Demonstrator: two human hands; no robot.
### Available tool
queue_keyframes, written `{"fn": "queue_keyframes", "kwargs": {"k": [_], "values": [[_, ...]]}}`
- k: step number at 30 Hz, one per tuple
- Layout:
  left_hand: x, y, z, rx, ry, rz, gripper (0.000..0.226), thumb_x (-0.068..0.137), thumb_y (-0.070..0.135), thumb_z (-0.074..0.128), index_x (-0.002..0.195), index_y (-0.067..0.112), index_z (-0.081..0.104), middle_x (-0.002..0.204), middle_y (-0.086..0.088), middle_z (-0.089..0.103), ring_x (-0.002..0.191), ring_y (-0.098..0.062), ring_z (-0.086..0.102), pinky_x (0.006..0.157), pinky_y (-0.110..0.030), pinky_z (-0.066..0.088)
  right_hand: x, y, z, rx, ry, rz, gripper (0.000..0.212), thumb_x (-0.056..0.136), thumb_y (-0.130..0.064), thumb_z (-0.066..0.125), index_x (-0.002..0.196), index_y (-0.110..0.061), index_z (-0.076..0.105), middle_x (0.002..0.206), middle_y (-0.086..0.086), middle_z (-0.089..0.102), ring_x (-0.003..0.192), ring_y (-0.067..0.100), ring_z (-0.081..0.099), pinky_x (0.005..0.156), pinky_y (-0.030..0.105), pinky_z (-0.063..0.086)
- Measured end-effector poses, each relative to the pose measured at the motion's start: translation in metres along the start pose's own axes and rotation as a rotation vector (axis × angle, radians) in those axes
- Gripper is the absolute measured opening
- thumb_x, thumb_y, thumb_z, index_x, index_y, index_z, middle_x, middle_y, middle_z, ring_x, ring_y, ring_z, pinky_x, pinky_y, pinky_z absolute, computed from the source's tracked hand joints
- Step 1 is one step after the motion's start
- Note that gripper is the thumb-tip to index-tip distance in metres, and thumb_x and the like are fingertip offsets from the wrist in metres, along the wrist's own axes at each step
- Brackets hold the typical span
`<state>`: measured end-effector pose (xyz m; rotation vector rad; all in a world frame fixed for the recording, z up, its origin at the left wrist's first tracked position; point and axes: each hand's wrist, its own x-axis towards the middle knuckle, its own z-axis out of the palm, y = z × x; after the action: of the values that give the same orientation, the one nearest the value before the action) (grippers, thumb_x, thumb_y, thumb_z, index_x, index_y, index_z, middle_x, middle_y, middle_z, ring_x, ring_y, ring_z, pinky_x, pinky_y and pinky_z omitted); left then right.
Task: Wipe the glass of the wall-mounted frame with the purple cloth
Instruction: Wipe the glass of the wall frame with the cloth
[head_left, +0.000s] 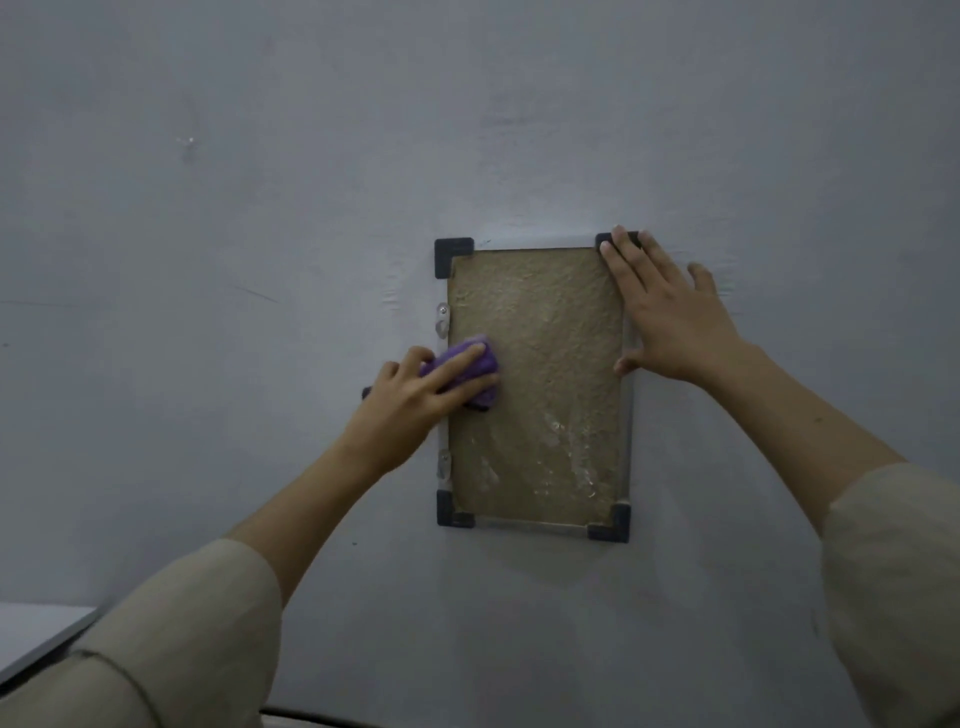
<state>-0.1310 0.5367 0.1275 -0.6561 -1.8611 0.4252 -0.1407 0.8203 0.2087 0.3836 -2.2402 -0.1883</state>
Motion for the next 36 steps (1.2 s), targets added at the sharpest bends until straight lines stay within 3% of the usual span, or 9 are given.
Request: {"fn": "queue_keyframes", "kwargs": {"k": [4, 9, 11, 14, 16, 22, 28, 33, 36], "values": [[-0.001, -0.002, 0.002, -0.035, 0.081, -0.315, 0.066, 0.067, -0.014, 0.071, 0.126, 0.014, 0.058, 0.137, -0.016, 0.05, 0.09, -0.045, 0.054, 0.067, -0.051, 0.054, 0.0, 0.0, 0.001, -0.003, -0.001, 0.0, 0.127, 0.064, -0.042, 0.08, 0.147, -0.017, -0.012, 0.157, -0.002, -0.016, 0.144, 0.018, -0.011, 0.112, 0.056, 0.016], [-0.012, 0.016, 0.006, -0.057, -0.065, 0.11, 0.079, 0.063, -0.005, 0.078, 0.132, 0.021, 0.052, 0.141, -0.013, 0.047, 0.094, -0.04, 0.058, 0.069, -0.048, 0.056, 0.001, -0.001, 0.002, -0.007, 0.001, 0.0, 0.127, 0.065, -0.041, 0.08, 0.147, -0.016, -0.013, 0.157, -0.001, -0.017, 0.144, 0.018, -0.012, 0.112, 0.056, 0.016], [-0.01, 0.008, 0.004, -0.019, -0.032, 0.07, 0.078, 0.063, -0.007, 0.075, 0.132, 0.022, 0.052, 0.142, -0.012, 0.046, 0.093, -0.04, 0.058, 0.068, -0.047, 0.055, 0.001, 0.0, 0.002, -0.009, -0.003, 0.0, 0.127, 0.065, -0.041, 0.08, 0.147, -0.016, -0.014, 0.157, -0.001, -0.017, 0.144, 0.018, -0.012, 0.112, 0.057, 0.015], [-0.003, 0.006, 0.003, -0.027, 0.077, -0.264, 0.065, 0.072, -0.011, 0.067, 0.128, 0.021, 0.056, 0.142, -0.011, 0.046, 0.095, -0.043, 0.054, 0.069, -0.049, 0.052, 0.002, 0.0, 0.003, -0.011, -0.002, -0.003, 0.127, 0.064, -0.041, 0.08, 0.147, -0.016, -0.013, 0.157, -0.001, -0.017, 0.144, 0.018, -0.012, 0.111, 0.057, 0.015], [0.0, 0.014, 0.006, -0.057, 0.095, -0.35, 0.061, 0.073, -0.011, 0.067, 0.126, 0.017, 0.058, 0.14, -0.013, 0.048, 0.095, -0.045, 0.053, 0.071, -0.051, 0.053, 0.002, 0.0, 0.002, -0.005, -0.001, -0.003, 0.127, 0.064, -0.04, 0.081, 0.147, -0.016, -0.013, 0.157, -0.001, -0.017, 0.144, 0.018, -0.012, 0.112, 0.057, 0.015], [-0.023, 0.01, 0.008, -0.038, -0.034, 0.076, 0.075, 0.062, -0.006, 0.077, 0.129, 0.02, 0.055, 0.138, -0.012, 0.05, 0.089, -0.04, 0.058, 0.067, -0.046, 0.056, 0.001, 0.001, 0.002, -0.011, 0.004, -0.007, 0.127, 0.064, -0.042, 0.08, 0.147, -0.016, -0.012, 0.157, -0.001, -0.016, 0.144, 0.019, -0.011, 0.111, 0.058, 0.016], [-0.018, 0.011, 0.011, -0.079, 0.115, -0.358, 0.061, 0.069, -0.016, 0.068, 0.123, 0.012, 0.061, 0.134, -0.016, 0.054, 0.086, -0.045, 0.054, 0.065, -0.049, 0.055, 0.002, -0.001, 0.003, -0.009, -0.006, -0.004, 0.127, 0.064, -0.04, 0.08, 0.147, -0.015, -0.013, 0.157, -0.001, -0.017, 0.144, 0.019, -0.012, 0.111, 0.058, 0.016], [-0.032, 0.03, 0.015, -0.084, -0.006, 0.04, 0.07, 0.063, -0.007, 0.076, 0.126, 0.017, 0.058, 0.136, -0.013, 0.052, 0.088, -0.041, 0.059, 0.067, -0.048, 0.056, 0.002, 0.0, 0.003, -0.012, -0.004, -0.003, 0.127, 0.065, -0.04, 0.08, 0.147, -0.015, -0.013, 0.157, 0.0, -0.017, 0.144, 0.02, -0.011, 0.111, 0.058, 0.016], [-0.029, 0.017, 0.015, -0.051, 0.047, -0.11, 0.069, 0.066, -0.011, 0.073, 0.125, 0.02, 0.059, 0.139, -0.01, 0.05, 0.09, -0.043, 0.057, 0.068, -0.049, 0.054, 0.002, 0.0, 0.002, -0.013, -0.005, -0.005, 0.127, 0.065, -0.04, 0.08, 0.147, -0.015, -0.013, 0.157, 0.0, -0.017, 0.144, 0.02, -0.011, 0.111, 0.058, 0.016]]}}
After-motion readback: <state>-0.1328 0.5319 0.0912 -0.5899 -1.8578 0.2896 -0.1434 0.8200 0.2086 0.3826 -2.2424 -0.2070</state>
